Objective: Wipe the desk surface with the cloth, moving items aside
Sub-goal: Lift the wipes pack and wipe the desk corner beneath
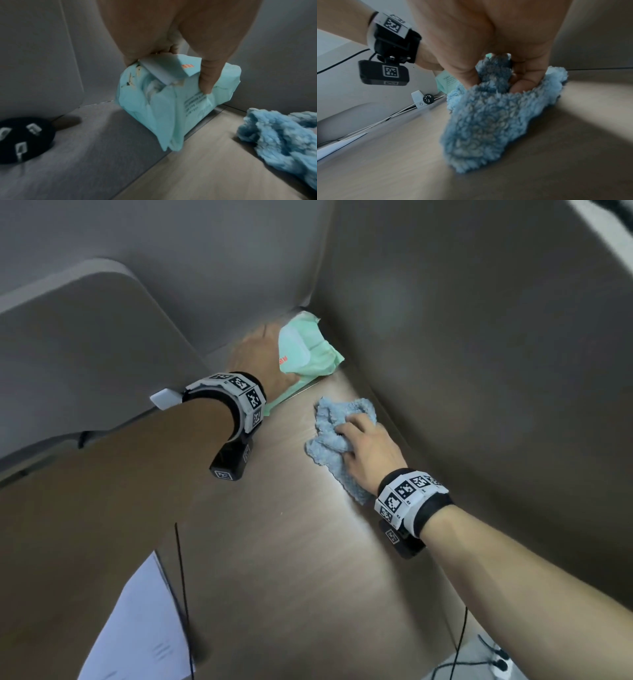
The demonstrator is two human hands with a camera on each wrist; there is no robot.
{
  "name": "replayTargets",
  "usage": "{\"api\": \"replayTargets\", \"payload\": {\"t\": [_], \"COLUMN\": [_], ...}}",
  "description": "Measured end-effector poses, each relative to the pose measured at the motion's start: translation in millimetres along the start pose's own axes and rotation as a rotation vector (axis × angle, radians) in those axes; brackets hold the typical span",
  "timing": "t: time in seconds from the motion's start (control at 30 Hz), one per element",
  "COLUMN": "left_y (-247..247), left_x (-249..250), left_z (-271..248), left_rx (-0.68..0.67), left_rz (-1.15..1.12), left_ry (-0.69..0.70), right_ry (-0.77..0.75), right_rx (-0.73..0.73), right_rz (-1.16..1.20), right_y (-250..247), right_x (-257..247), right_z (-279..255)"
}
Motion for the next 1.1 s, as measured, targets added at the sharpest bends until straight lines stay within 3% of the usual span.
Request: {"api": "replayTargets", "payload": {"t": [0.3,0.5,0.63,0.77,0.9,1.0,1.1], "left_y": [-1.9,-10.1,20.5,52.1,85.3,96.0,86.6], "left_x": [3.1,-21.6,-65.4,-122.3,-156.9,-157.0,-155.5], "left_z": [-0.3,-73.0,-133.5,-192.7,-239.9,-254.0,-260.2], "left_rx": [0.009,0.054,-0.111,-0.305,-0.45,-0.463,-0.355], "left_rz": [0.006,-0.135,-0.063,0.028,0.054,0.047,-0.063], "left_ry": [0.03,0.005,-0.03,-0.134,-0.2,-0.152,-0.196], "right_ry": [0.044,0.039,0.123,0.142,-0.056,-0.204,-0.146], "right_rx": [-0.059,-0.01,0.086,0.011,-0.135,-0.276,-0.179], "right_rz": [0.046,0.044,-0.065,-0.238,-0.301,-0.352,-0.206], "right_y": [-1.4,-15.4,-31.0,1.5,89.9,147.9,118.3], "right_x": [-6.2,-10.3,1.6,-29.6,-105.8,-129.6,-102.1], "right_z": [-6.6,-11.0,-2.3,2.5,-24.2,-62.0,-71.8]}}
Point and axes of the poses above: each hand's wrist, its own z-axis towards the middle knuckle, its own y-axis out of the palm, x = y × z, the point moved 10 cm from there along z, towards the middle knuckle, and after that the axes turned 11 degrees about z, right-handed, at the moved point
